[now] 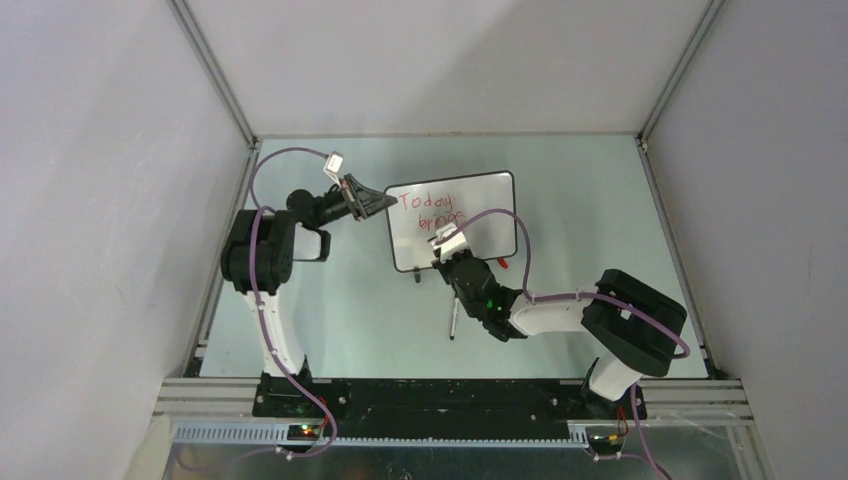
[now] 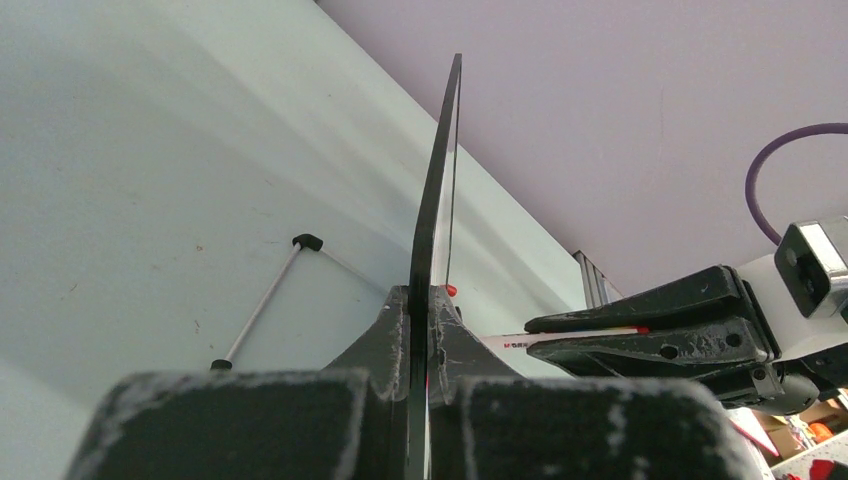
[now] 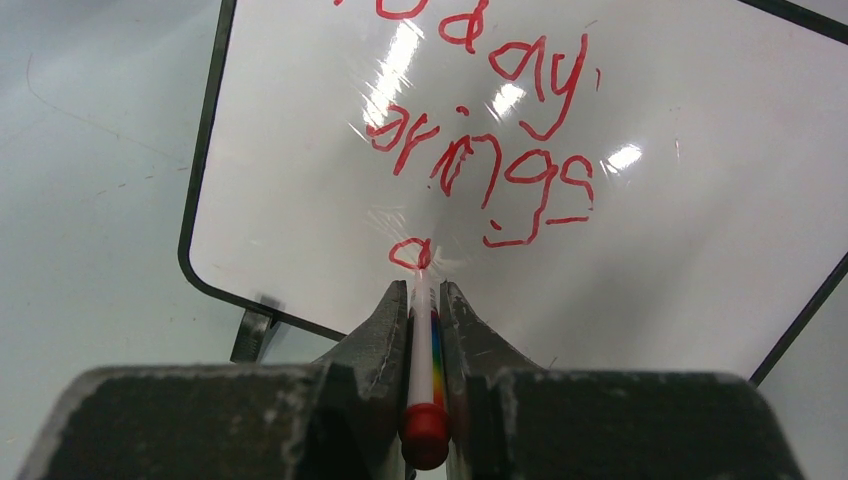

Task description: Write a sentence on the whiteboard

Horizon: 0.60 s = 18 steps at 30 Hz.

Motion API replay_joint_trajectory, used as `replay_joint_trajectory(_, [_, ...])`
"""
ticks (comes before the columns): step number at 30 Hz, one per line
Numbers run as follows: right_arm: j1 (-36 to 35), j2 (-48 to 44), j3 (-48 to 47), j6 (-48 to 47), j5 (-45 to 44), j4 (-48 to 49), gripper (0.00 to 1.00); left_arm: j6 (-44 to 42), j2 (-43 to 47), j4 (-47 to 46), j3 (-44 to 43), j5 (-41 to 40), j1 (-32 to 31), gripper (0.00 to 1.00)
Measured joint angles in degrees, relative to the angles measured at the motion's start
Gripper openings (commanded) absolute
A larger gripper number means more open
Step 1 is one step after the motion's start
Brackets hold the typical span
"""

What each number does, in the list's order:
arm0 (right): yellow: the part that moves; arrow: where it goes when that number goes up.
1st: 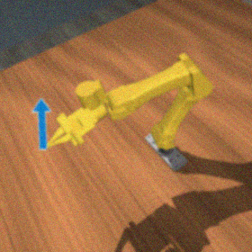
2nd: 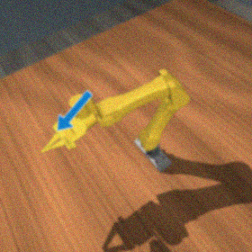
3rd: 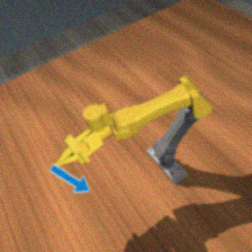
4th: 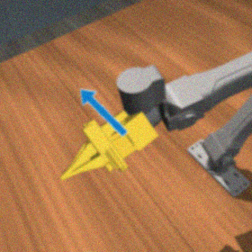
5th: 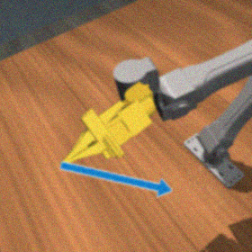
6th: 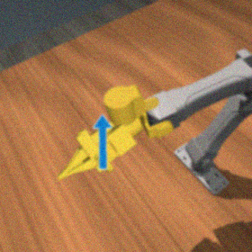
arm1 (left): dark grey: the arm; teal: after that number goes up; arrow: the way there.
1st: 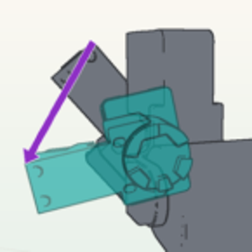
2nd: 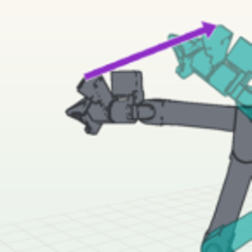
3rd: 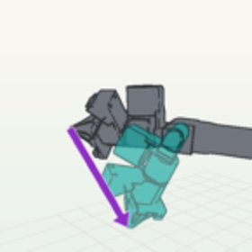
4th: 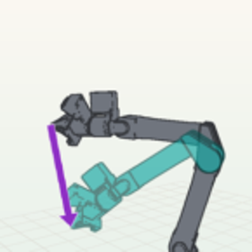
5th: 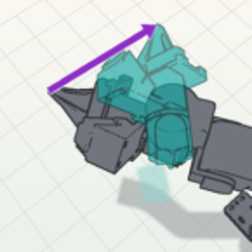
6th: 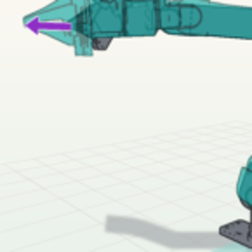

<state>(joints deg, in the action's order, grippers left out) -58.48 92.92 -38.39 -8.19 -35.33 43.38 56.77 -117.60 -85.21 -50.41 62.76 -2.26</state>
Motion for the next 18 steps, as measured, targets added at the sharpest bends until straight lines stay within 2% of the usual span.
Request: replay_joint_trajectory(18, [-1.18, -0.07, 0.00, 0.70, -0.44, -3.32, 0.00, -0.02, 0.00, 0.00, 0.00, 0.00, 0.00, 0.00])
